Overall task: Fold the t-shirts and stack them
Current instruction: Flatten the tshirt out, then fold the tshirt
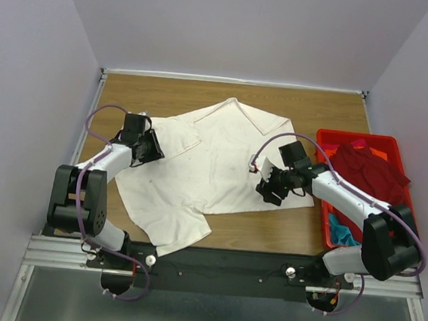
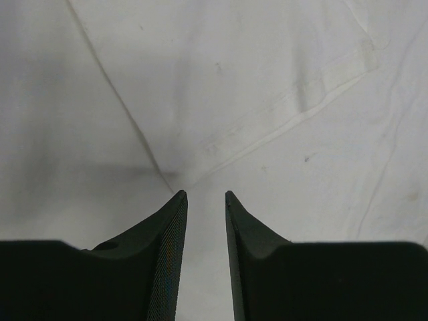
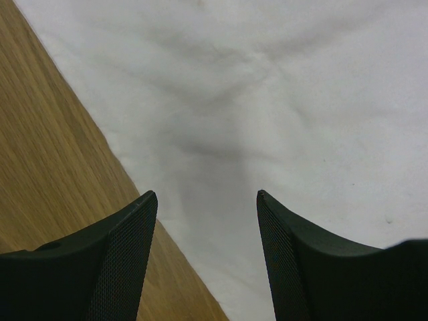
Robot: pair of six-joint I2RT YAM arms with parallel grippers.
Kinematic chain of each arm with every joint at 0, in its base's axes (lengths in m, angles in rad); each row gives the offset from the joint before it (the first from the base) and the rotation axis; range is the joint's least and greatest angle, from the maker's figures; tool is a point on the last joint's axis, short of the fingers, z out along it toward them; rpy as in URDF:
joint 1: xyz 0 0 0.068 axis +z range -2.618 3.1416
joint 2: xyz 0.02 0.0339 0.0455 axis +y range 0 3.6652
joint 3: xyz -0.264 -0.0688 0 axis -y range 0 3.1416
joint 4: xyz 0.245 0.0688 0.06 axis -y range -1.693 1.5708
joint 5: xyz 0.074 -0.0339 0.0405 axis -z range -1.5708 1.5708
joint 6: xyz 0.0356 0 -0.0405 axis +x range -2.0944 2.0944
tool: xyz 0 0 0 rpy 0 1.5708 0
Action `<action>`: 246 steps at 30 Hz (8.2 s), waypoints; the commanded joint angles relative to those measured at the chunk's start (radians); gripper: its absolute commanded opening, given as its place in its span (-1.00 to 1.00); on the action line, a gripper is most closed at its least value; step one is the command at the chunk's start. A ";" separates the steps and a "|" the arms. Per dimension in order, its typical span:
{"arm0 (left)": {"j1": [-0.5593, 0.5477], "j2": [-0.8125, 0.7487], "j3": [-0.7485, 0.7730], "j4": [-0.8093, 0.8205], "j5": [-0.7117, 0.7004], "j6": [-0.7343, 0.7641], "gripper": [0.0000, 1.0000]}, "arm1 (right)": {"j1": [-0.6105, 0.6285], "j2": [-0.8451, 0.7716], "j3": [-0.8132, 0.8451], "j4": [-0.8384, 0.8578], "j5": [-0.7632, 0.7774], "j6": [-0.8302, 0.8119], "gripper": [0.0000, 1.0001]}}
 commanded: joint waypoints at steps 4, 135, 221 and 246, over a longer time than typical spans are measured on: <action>-0.016 0.038 0.008 0.035 -0.078 -0.028 -0.25 | -0.013 0.006 -0.003 0.012 0.010 0.008 0.37; 0.200 0.561 0.873 0.289 0.181 -0.197 -1.00 | -0.318 1.118 1.530 0.065 0.400 0.192 -0.99; 0.234 -0.294 -0.041 0.312 0.131 -0.117 -1.00 | -0.332 0.422 0.580 0.156 0.246 0.163 -0.99; 0.234 -0.275 -0.159 0.266 0.224 -0.100 -1.00 | -0.038 0.363 0.527 0.036 -0.103 -0.149 0.18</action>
